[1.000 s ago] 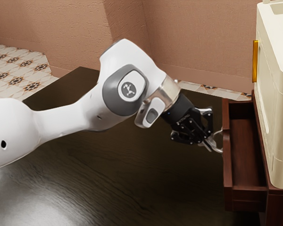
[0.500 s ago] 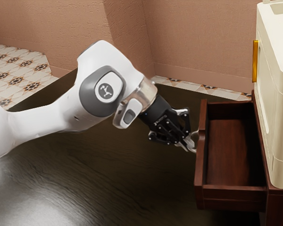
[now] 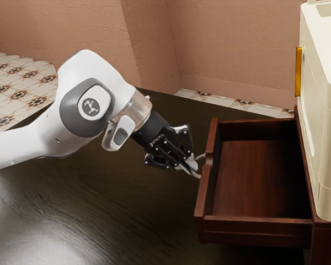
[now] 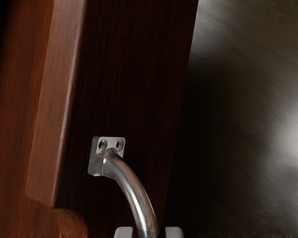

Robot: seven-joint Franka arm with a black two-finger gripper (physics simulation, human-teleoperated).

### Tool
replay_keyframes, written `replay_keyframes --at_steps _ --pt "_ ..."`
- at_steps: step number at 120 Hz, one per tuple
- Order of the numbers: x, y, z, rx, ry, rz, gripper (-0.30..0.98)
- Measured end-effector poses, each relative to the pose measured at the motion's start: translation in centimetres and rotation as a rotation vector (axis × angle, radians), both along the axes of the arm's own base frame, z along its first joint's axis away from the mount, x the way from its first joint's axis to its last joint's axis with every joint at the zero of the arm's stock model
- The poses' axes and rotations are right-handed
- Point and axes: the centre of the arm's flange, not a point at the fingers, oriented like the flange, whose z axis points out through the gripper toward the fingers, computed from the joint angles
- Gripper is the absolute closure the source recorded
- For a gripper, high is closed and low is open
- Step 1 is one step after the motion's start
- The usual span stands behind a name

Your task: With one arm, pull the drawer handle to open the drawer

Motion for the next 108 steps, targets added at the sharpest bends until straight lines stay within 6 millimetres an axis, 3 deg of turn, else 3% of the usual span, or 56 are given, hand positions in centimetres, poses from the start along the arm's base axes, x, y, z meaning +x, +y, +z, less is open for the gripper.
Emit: replay_keyframes --at_steps 38,48,72,84,94,101,108 --pt "-0.1 0.1 -0.1 0.001 0.007 0.006 0.59" --pt "-0.4 0.5 0.7 -0.004 -0.006 0.011 0.55" --pt "-3.2 3.3 6.8 0.104 -0.072 0.027 0.50" --pt "-3.0 4.6 11.8 0.233 -0.077 0.057 0.38" --pt "-2.2 4.3 15.6 0.336 -0.033 0.110 0.25" --pt "-2.5 4.2 16.6 0.367 0.042 0.177 0.19" --pt "-2.8 4.4 16.1 0.379 0.137 0.262 0.15"
